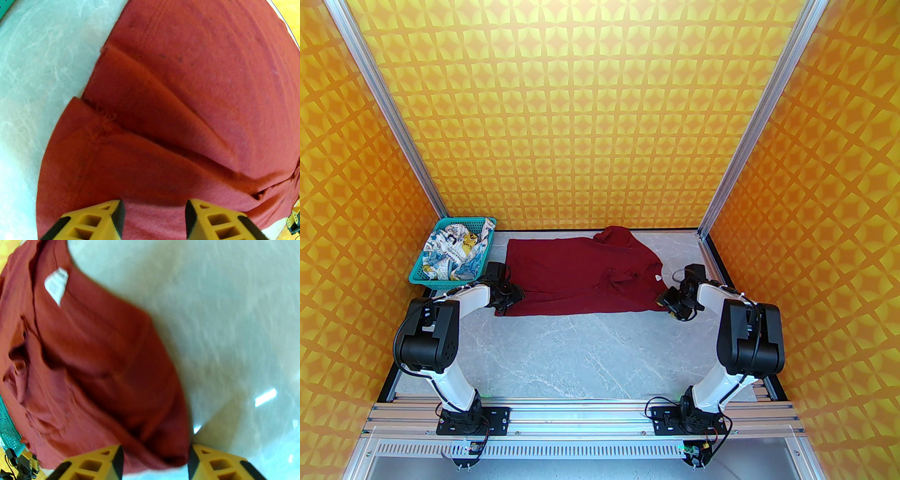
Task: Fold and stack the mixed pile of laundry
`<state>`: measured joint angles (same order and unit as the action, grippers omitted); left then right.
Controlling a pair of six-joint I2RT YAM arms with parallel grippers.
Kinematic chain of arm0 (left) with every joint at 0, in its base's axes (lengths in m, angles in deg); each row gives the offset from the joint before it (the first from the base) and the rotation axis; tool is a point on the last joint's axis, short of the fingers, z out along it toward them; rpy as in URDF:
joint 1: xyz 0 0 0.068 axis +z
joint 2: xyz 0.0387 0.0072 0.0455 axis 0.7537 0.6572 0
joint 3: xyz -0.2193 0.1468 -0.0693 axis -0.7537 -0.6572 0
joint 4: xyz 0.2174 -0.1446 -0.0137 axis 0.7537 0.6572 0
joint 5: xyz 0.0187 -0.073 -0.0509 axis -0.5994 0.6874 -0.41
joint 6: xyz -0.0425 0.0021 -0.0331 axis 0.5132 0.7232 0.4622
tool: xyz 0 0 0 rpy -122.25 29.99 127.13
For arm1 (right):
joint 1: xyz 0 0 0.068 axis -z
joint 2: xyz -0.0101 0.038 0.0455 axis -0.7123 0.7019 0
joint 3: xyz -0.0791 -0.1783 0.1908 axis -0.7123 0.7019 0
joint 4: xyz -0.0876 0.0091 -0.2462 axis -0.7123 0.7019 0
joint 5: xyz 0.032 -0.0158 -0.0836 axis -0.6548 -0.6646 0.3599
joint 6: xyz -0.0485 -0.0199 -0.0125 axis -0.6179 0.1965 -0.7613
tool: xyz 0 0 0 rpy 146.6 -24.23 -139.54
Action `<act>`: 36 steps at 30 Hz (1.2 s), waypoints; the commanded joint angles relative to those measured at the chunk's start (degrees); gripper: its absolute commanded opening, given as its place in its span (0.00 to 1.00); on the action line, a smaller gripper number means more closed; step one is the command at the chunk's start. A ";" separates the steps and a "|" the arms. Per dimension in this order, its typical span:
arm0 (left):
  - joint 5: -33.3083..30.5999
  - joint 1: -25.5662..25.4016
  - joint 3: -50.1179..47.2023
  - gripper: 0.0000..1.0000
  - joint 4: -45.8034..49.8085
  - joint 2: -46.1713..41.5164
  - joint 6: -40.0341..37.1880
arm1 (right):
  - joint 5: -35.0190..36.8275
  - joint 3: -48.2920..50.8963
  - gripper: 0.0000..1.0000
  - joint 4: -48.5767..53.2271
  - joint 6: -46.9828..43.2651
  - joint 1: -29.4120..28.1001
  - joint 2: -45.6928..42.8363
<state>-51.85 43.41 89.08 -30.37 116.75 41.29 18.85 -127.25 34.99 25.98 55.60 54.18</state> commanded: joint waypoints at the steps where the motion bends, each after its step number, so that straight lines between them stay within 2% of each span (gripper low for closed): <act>1: -0.91 0.95 -0.33 0.48 5.27 1.65 -1.12 | -0.59 -2.94 0.29 -0.90 0.10 -0.68 2.67; 5: -0.90 1.00 -0.52 0.48 5.34 1.38 -1.00 | 2.07 -5.43 0.10 3.63 -1.04 -0.70 0.18; 8: -0.94 1.01 -0.65 0.48 5.51 1.04 -1.09 | 3.27 -6.59 0.01 6.71 -1.82 -0.68 -1.64; 18: -0.97 2.51 -2.58 0.48 6.40 -1.08 -1.62 | 9.82 -8.90 0.00 16.67 -5.66 -0.63 -6.06; 19: -0.95 2.60 -2.76 0.48 6.27 -1.08 -1.65 | 10.22 -8.69 0.01 16.75 -5.87 -0.60 -5.83; 20: -1.02 2.59 -2.72 0.48 6.18 -1.16 -1.62 | 10.32 -8.67 0.06 16.85 -6.10 -0.51 -5.11; 21: -1.00 2.59 -2.67 0.48 6.16 -1.17 -1.53 | 10.40 -8.48 0.14 16.79 -6.07 -0.52 -4.41; 22: -1.01 2.60 -2.59 0.48 6.23 -1.23 -1.56 | 10.42 -8.19 0.26 16.27 -6.07 -0.53 -3.68; 23: -1.02 2.55 -2.45 0.48 6.43 -1.46 -1.62 | 10.62 -8.02 0.33 15.97 -5.99 -0.51 -3.05; 24: -1.02 2.60 -2.42 0.48 6.70 -1.82 -1.69 | 10.96 -8.01 0.35 15.80 -6.06 -0.52 -2.66; 30: -1.15 0.56 0.04 0.58 10.88 -7.20 -4.10 | 9.19 -7.87 0.39 15.09 -6.02 -1.52 -4.89; 33: -1.38 -2.34 2.80 0.59 12.41 -8.33 -4.67 | 9.25 -8.92 0.40 14.73 -5.63 -6.01 -6.36; 36: -1.38 -5.85 7.32 0.58 12.39 -5.16 -5.54 | 8.23 -10.98 0.40 12.62 -4.28 -12.07 -4.45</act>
<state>-52.48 40.40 91.99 -19.71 110.15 37.91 27.83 -135.86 49.50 20.72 48.41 49.94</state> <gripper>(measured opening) 0.586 0.404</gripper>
